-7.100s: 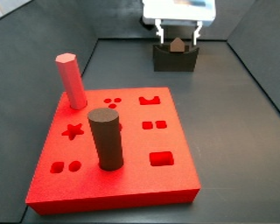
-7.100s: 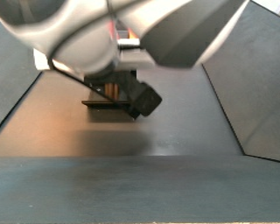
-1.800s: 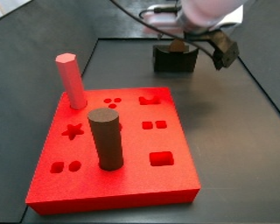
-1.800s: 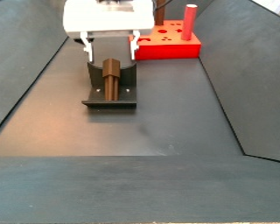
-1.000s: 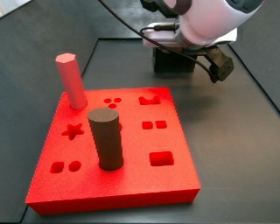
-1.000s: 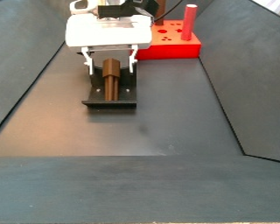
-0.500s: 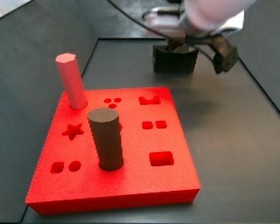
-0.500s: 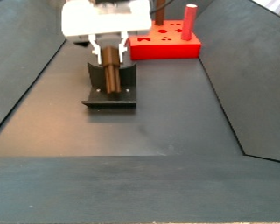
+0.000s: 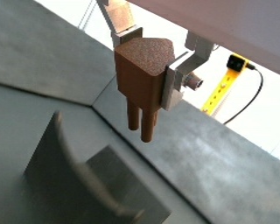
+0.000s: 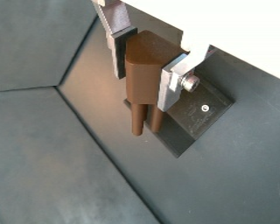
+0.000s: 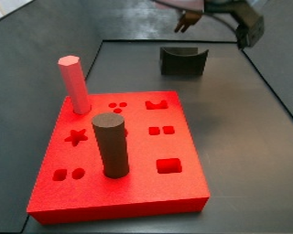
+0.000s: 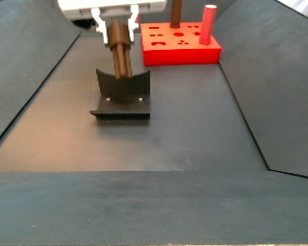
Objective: Pick up the 3 prong object. Move up. Rotate the 3 prong object. Place the 3 prong object on the fixture. Regrasp the 3 prong object. Move to above the board. Insert the 3 prong object.
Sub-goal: Move to above the board.
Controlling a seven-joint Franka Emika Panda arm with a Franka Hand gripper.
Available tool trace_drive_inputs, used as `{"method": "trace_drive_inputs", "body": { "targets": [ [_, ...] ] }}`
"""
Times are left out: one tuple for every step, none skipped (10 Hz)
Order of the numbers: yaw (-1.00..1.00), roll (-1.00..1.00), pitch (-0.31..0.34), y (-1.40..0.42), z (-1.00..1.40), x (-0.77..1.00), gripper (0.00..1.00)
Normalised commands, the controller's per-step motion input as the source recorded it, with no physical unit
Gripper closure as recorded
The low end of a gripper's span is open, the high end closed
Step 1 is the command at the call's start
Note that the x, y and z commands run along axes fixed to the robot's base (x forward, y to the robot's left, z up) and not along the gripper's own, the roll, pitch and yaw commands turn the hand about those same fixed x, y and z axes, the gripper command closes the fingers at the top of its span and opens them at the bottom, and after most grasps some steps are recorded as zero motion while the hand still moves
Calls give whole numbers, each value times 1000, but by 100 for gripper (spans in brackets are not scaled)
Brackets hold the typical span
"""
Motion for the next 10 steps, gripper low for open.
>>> {"method": "trace_drive_inputs", "body": {
  "targets": [
    [99, -22, 9, -35, 1000, 32, 100],
    [75, -24, 14, -32, 1000, 30, 100],
    [55, -29, 22, -31, 1000, 29, 100],
    [44, -35, 33, -30, 1000, 28, 100],
    [34, -41, 53, -26, 1000, 23, 100],
    [31, -40, 67, -26, 1000, 20, 100],
    [31, -37, 76, -26, 1000, 20, 100],
    [36, -40, 93, -24, 924, 21, 100],
    [44, -47, 106, -21, 769, 21, 100],
    [55, -50, 126, -16, 569, 22, 100]
  ]
}}
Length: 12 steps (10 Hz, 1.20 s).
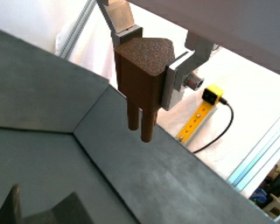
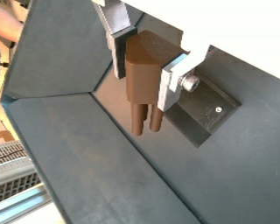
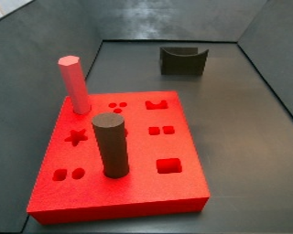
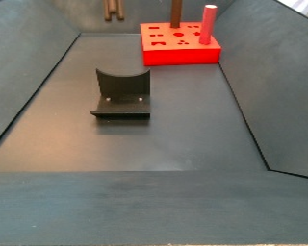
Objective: Pick up the 3 prong object. Move up. Rotate the 3 prong object. Place the 3 prong object on the fixture. Regrasp the 3 prong object. Move to above the board. Insert the 3 prong object.
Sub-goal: Move to above the board.
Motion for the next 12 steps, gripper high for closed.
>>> {"method": "trace_drive_inputs", "body": {
  "targets": [
    [66, -49, 136, -16, 421, 25, 100],
    [80, -45, 138, -18, 219, 26, 100],
    [-142, -1000, -66, -1000, 247, -574, 100],
    [-140, -1000, -80, -1000, 237, -579, 100],
    [-142, -1000, -90, -1000, 252, -603, 100],
    [-150, -1000, -102, -1000, 236, -641, 100],
    [-153, -1000, -104, -1000, 242, -645, 100],
    [-160, -1000, -108, -1000, 253, -677, 100],
    [-164, -1000, -104, -1000, 253, -706, 100],
    [-167, -1000, -110, -1000, 269, -746, 100],
    [-166, -1000, -118, -967, 263, -779, 100],
    [-162, -1000, -126, -650, 186, -584, 100]
  ]
}}
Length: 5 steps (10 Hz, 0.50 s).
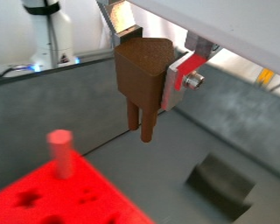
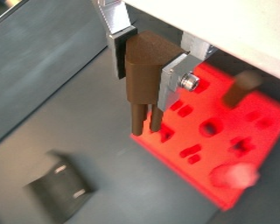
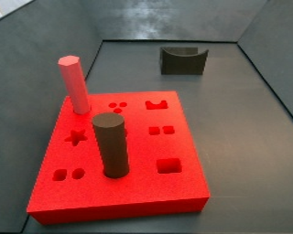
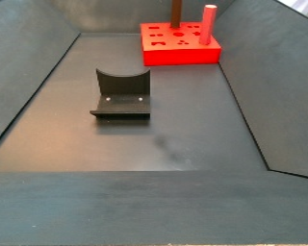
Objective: Pick up the 3 prong object. Move up. Rotate the 3 prong object. Place the 3 prong object on the fixture. Regrasp the 3 prong object. Move to above the board. Insert the 3 prong object.
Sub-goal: Move to above the board.
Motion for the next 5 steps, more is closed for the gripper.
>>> {"method": "trace_drive_inputs", "body": {
  "targets": [
    [-152, -1000, -134, -290, 90, -341, 100],
    [-120, -860, -111, -139, 48, -220, 100],
    [-65, -563, -82, -59, 30, -148, 100],
    [-49, -434, -74, -40, 23, -123, 100],
    [-27, -261, -54, -12, 10, -81, 100]
  ]
}}
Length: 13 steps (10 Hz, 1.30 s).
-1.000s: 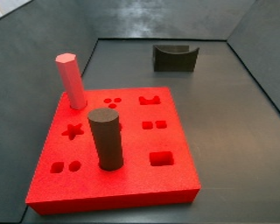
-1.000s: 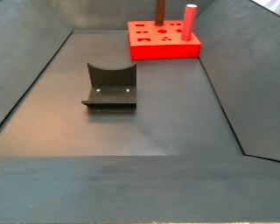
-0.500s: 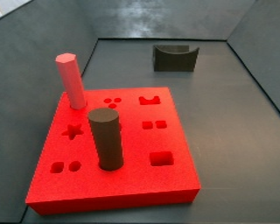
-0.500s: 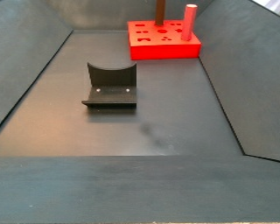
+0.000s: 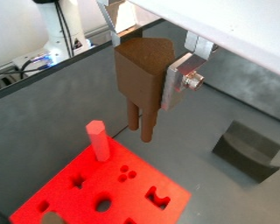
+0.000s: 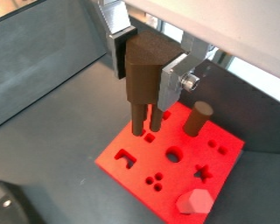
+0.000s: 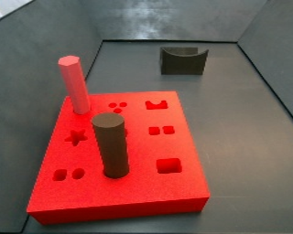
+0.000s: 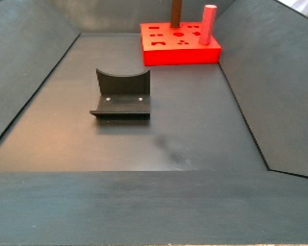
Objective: Pick up the 3 prong object. Move up. Rotate the 3 prong object. Place the 3 prong object on the fixture. Regrasp the 3 prong object. Move to above the board. Insert the 3 prong object.
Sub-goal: Insert the 3 prong object.
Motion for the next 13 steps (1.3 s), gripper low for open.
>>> {"method": "trace_drive_inputs", "body": {
  "targets": [
    [0, 0, -29, 0, -29, 0, 100],
    [0, 0, 0, 0, -34, 0, 100],
    [0, 0, -3, 0, -91, 0, 100],
    [0, 0, -43, 0, -111, 0, 100],
    [0, -17, -56, 29, -134, 0, 100],
    [0, -39, -121, 131, -160, -143, 100],
    [-51, 0, -161, 206, -209, -269, 100],
    [-51, 0, -126, 223, -320, -169, 100],
    [-183, 0, -140, 60, -543, -57, 100],
    [-326, -9, -180, 0, -826, -86, 100],
    [-491, -13, -156, 0, -860, -37, 100],
    [-663, -64, -157, 0, -777, -177, 100],
    [-809, -64, -164, 0, -760, -246, 100]
  ]
}}
